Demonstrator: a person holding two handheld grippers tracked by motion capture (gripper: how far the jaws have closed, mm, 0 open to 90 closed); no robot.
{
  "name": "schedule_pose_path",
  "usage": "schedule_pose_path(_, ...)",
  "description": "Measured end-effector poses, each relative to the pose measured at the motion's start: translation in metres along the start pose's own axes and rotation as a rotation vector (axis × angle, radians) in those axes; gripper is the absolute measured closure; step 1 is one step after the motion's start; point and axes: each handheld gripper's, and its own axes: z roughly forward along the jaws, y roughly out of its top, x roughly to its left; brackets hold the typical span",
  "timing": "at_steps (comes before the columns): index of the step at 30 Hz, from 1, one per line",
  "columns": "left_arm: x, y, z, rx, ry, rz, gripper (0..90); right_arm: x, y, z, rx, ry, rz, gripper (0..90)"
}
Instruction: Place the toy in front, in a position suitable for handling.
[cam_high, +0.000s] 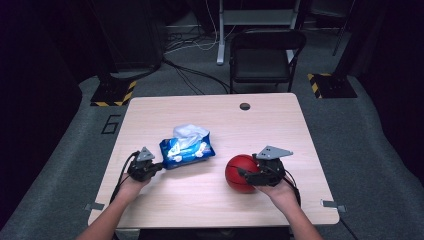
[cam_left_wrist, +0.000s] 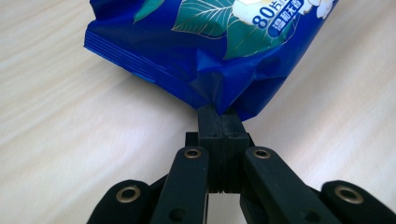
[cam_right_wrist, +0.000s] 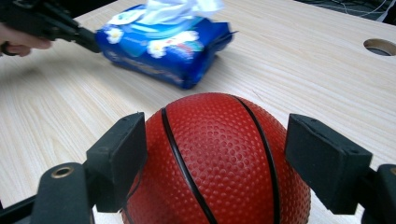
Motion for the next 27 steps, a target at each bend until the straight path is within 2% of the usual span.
schedule_pose_path(1, 0.000, 0.000, 0.000, 0.000, 0.000, 0.000, 90.0, 0.000, 0.000, 0.000, 0.000, 0.000, 0.000, 20.5)
schedule_pose_path(3, 0.002, -0.014, -0.014, 0.005, 0.004, -0.001, 90.0, 0.000, 0.000, 0.000, 0.003, 0.002, 0.001, 20.5)
schedule_pose_path(6, 0.005, -0.023, -0.022, 0.001, 0.008, -0.006, 90.0, -0.001, 0.000, 0.000, 0.003, 0.001, 0.000, 20.4)
schedule_pose_path(8, 0.010, -0.035, -0.032, -0.002, 0.022, -0.025, 90.0, -0.001, 0.000, -0.001, 0.004, 0.001, 0.005, 20.3)
schedule_pose_path(11, 0.014, -0.041, -0.038, 0.000, 0.030, -0.035, 90.0, -0.001, 0.000, -0.001, 0.004, 0.001, 0.002, 20.3)
schedule_pose_path(12, 0.015, -0.046, -0.041, -0.015, 0.038, -0.063, 90.0, 0.000, 0.000, 0.000, 0.003, 0.000, 0.000, 20.3)
schedule_pose_path(15, 0.017, -0.048, -0.043, -0.016, 0.040, -0.069, 88.9, 0.000, 0.000, 0.000, 0.001, -0.001, 0.000, 20.3)
schedule_pose_path(17, 0.017, -0.048, -0.045, -0.006, 0.028, -0.059, 83.5, -0.001, 0.000, 0.000, 0.003, 0.001, 0.002, 20.3)
schedule_pose_path(18, 0.017, -0.046, -0.050, -0.020, -0.003, -0.083, 79.5, -0.001, 0.000, 0.000, 0.003, -0.001, 0.007, 20.3)
schedule_pose_path(19, 0.018, -0.044, -0.054, -0.033, -0.012, -0.086, 75.1, -0.001, 0.000, 0.000, 0.002, -0.001, 0.007, 20.2)
schedule_pose_path(21, 0.017, -0.042, -0.058, -0.043, -0.012, -0.097, 61.8, -0.001, 0.000, 0.000, 0.002, 0.000, 0.005, 20.3)
schedule_pose_path(22, 0.016, -0.036, -0.066, -0.067, -0.005, -0.102, 54.5, -0.001, 0.001, 0.001, -0.001, 0.000, 0.006, 20.2)
schedule_pose_path(23, 0.016, -0.036, -0.066, -0.067, -0.005, -0.102, 50.4, -0.001, 0.001, 0.001, -0.001, 0.000, 0.006, 20.2)
schedule_pose_path(24, 0.015, -0.029, -0.068, -0.074, -0.005, -0.100, 50.4, -0.001, 0.001, 0.002, -0.001, -0.001, 0.003, 20.2)
schedule_pose_path(26, 0.012, -0.017, -0.064, -0.100, 0.000, -0.115, 36.4, -0.001, 0.002, 0.003, 0.000, 0.000, 0.005, 20.2)
schedule_pose_path(27, 0.012, -0.017, -0.064, -0.100, 0.000, -0.115, 34.4, -0.001, 0.002, 0.003, 0.000, 0.000, 0.005, 20.2)
